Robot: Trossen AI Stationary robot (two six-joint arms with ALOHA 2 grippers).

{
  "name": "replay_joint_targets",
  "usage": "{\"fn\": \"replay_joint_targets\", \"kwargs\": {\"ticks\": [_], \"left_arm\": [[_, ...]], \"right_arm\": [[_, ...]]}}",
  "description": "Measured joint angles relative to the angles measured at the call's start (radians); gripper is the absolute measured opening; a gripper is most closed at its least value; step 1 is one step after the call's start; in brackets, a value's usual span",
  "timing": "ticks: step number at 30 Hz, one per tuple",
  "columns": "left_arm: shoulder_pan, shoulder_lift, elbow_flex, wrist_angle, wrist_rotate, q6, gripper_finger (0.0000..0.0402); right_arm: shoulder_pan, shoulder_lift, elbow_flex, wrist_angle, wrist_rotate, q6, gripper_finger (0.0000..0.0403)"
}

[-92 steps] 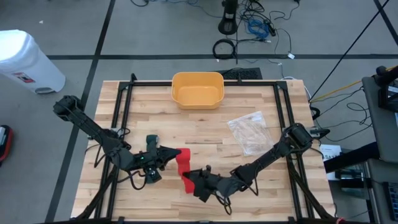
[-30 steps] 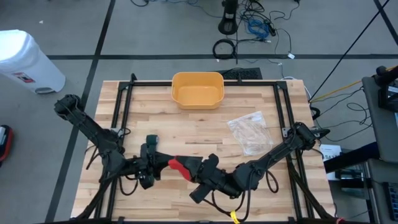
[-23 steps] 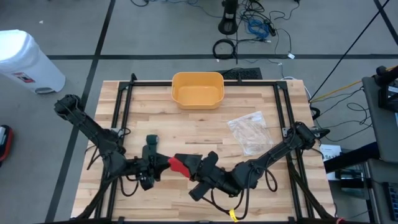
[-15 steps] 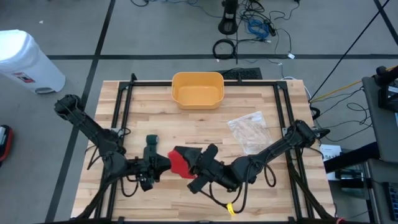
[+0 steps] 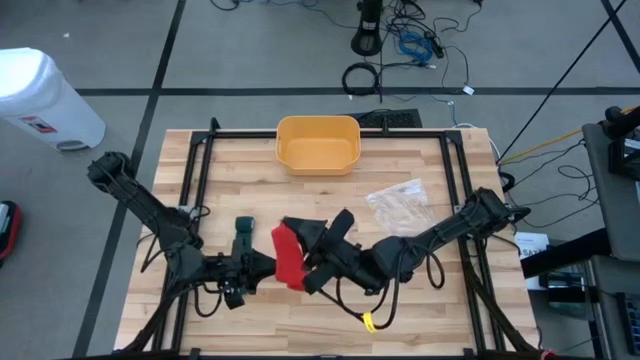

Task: Roll bandage
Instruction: Roll the red bandage

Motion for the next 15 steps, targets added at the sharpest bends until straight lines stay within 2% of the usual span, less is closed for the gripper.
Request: {"fn": "replay_joint_targets", "kwargs": {"ticks": [7, 15], "left_arm": [[0.0, 0.0, 0.0, -0.017, 0.0, -0.021, 0.0057], [0.0, 0.0, 0.0, -0.024, 0.002, -0.026, 0.0057]], "right_arm": [[-0.015, -0.02, 0.0, -0.047, 0.002, 0.162, 0.0], [-0.07, -0.098, 0.0, -0.317, -0.043, 0.455, 0.0]]}}
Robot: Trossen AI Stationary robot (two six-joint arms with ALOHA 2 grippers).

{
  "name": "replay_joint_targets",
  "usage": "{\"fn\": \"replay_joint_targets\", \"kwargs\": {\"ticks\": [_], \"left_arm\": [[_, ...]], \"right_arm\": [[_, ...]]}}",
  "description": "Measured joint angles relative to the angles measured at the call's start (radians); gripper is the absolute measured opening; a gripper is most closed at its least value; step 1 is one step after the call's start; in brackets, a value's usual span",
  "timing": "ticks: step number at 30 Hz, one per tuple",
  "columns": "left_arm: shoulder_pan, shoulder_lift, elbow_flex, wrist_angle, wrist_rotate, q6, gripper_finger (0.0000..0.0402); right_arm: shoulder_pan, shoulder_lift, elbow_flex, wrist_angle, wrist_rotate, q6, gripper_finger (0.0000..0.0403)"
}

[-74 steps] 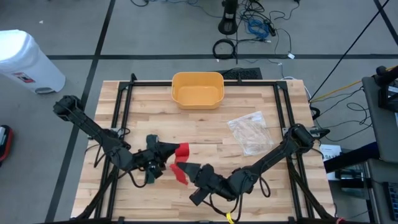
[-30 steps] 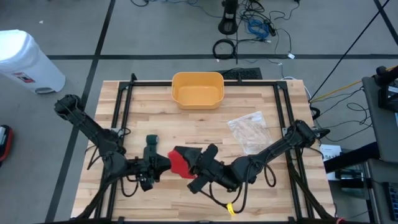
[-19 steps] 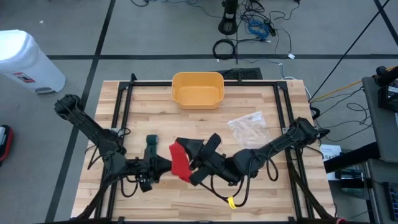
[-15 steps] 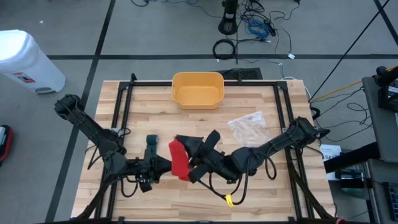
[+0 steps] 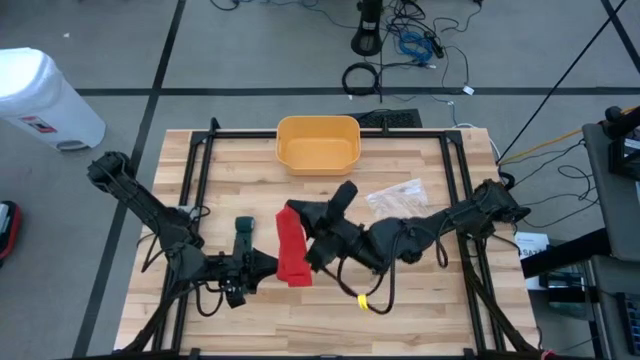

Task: Roll bandage
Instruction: Roll the red bandage

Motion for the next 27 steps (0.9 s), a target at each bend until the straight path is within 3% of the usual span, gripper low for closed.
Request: {"fn": "replay_joint_targets", "kwargs": {"ticks": [8, 27], "left_arm": [[0.0, 0.0, -0.001, -0.002, 0.046, -0.001, 0.0057], [0.004, 0.004, -0.003, -0.04, 0.109, -0.023, 0.0056]], "right_arm": [[-0.088, -0.059, 0.0, -0.236, -0.148, 0.33, 0.0], [-0.235, -0.066, 0.002, -0.419, -0.376, 0.639, 0.0]]}}
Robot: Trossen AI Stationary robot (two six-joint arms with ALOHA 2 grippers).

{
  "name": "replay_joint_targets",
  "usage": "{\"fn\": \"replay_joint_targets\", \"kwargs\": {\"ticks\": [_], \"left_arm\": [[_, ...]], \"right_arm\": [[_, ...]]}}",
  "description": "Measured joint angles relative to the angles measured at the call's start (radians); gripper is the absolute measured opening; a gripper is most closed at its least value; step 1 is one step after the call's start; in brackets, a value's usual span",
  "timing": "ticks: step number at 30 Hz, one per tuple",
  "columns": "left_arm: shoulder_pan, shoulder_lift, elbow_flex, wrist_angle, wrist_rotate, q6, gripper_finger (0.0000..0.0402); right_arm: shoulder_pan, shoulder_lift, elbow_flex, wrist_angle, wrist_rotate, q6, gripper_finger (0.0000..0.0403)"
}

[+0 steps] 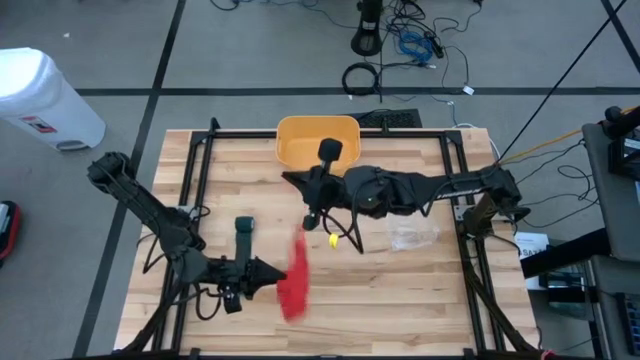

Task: Roll bandage
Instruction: Roll the red bandage

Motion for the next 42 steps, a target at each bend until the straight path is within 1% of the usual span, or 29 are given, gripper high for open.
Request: {"fn": "replay_joint_targets", "kwargs": {"ticks": [5, 9, 12, 15, 18, 21, 24, 26, 28, 32, 36, 39, 42], "left_arm": [[0.0, 0.0, 0.0, 0.008, 0.046, 0.0, 0.0056], [0.0, 0.0, 0.0, 0.012, 0.048, -0.001, 0.0056], [0.001, 0.0, 0.0, 0.012, 0.04, -0.002, 0.0056], [0.001, -0.002, 0.0, 0.012, 0.015, -0.002, 0.0056], [0.001, -0.002, 0.0, 0.011, -0.009, -0.001, 0.0056], [0.002, -0.002, 0.001, 0.012, -0.024, -0.001, 0.0056], [0.002, -0.002, 0.002, 0.012, -0.041, 0.007, 0.0056], [0.002, -0.002, 0.002, 0.012, -0.045, 0.014, 0.0056], [0.002, -0.002, 0.002, 0.017, -0.052, 0.035, 0.0056], [0.002, -0.002, 0.002, 0.039, -0.079, 0.083, 0.0056], [0.002, -0.002, 0.002, 0.043, -0.101, 0.163, 0.0056], [0.002, -0.002, 0.002, 0.042, -0.102, 0.192, 0.0056], [0.002, -0.002, 0.002, 0.042, -0.099, 0.202, 0.0056]], "right_arm": [[-0.022, 0.0, 0.001, -0.081, -0.018, 0.084, 0.0004], [-0.041, 0.0, 0.0, -0.169, -0.072, 0.158, 0.0017], [-0.036, 0.002, 0.0, -0.238, -0.077, 0.182, 0.0026], [0.006, -0.002, 0.0, -0.319, -0.08, 0.199, 0.0032], [0.069, -0.004, 0.0, -0.425, -0.077, 0.261, 0.0035], [0.147, -0.004, -0.003, -0.553, -0.072, 0.363, 0.0037], [0.234, 0.0, -0.037, -0.606, -0.065, 0.497, 0.0037], [0.292, 0.003, -0.083, -0.594, -0.041, 0.563, 0.0037], [0.345, 0.003, -0.139, -0.542, -0.004, 0.609, 0.0037], [0.428, 0.003, -0.262, -0.432, 0.1, 0.63, 0.0037], [0.477, 0.004, -0.375, -0.302, 0.217, 0.576, 0.0037], [0.483, 0.005, -0.406, -0.202, 0.301, 0.516, 0.0037], [0.481, 0.005, -0.406, -0.109, 0.373, 0.347, 0.0037]]}}
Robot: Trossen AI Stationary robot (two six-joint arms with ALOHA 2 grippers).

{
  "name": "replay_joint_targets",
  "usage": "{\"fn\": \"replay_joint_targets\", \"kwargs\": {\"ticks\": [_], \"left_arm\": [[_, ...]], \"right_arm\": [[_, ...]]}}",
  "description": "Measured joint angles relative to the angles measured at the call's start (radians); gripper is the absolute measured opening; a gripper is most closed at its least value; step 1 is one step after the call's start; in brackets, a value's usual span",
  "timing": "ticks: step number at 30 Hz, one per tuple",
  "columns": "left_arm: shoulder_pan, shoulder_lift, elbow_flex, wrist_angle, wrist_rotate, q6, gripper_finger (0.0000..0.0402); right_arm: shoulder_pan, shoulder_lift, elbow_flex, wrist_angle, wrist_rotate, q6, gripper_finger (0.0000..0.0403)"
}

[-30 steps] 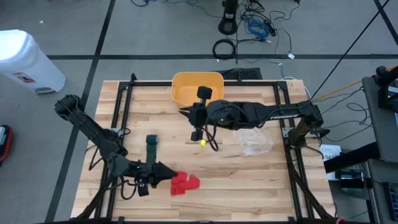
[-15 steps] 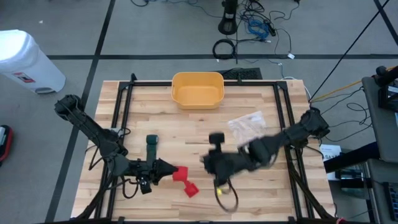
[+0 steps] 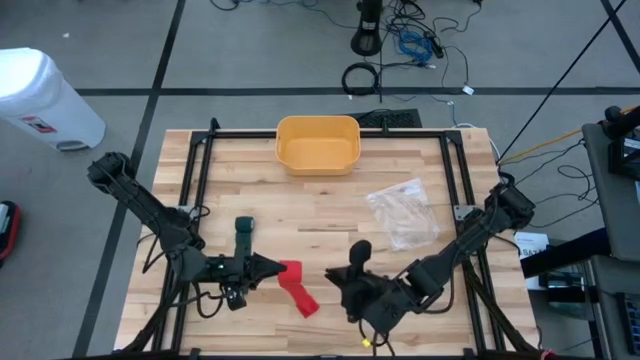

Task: Roll bandage
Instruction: Roll the red bandage

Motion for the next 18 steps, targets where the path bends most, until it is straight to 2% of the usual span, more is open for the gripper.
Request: {"fn": "replay_joint_targets", "kwargs": {"ticks": [2, 4, 7, 12, 15, 18], "left_arm": [[-0.003, 0.0, 0.0, 0.0, 0.006, 0.046, 0.0056], [-0.009, 0.0, 0.0, 0.0, 0.007, 0.096, 0.0056], [-0.014, 0.0, 0.0, 0.012, 0.01, 0.215, 0.0056], [-0.027, -0.001, 0.001, 0.101, 0.013, 0.409, 0.0056], [-0.038, -0.001, 0.001, 0.123, 0.031, 0.474, 0.0057], [-0.049, -0.001, 0.005, 0.121, 0.036, 0.515, 0.0057]], "right_arm": [[0.0, 0.0, 0.0, 0.087, 0.011, -0.19, 0.0037], [0.001, -0.001, 0.0, 0.17, -0.039, -0.391, 0.0041], [0.0, 0.0, -0.002, 0.333, -0.041, -0.554, 0.0057], [-0.011, -0.001, -0.001, 0.571, -0.004, -0.638, 0.0103], [-0.023, -0.001, 0.0, 0.635, -0.065, -0.605, 0.0129], [-0.042, -0.001, 0.0, 0.625, -0.129, -0.536, 0.0148]]}}
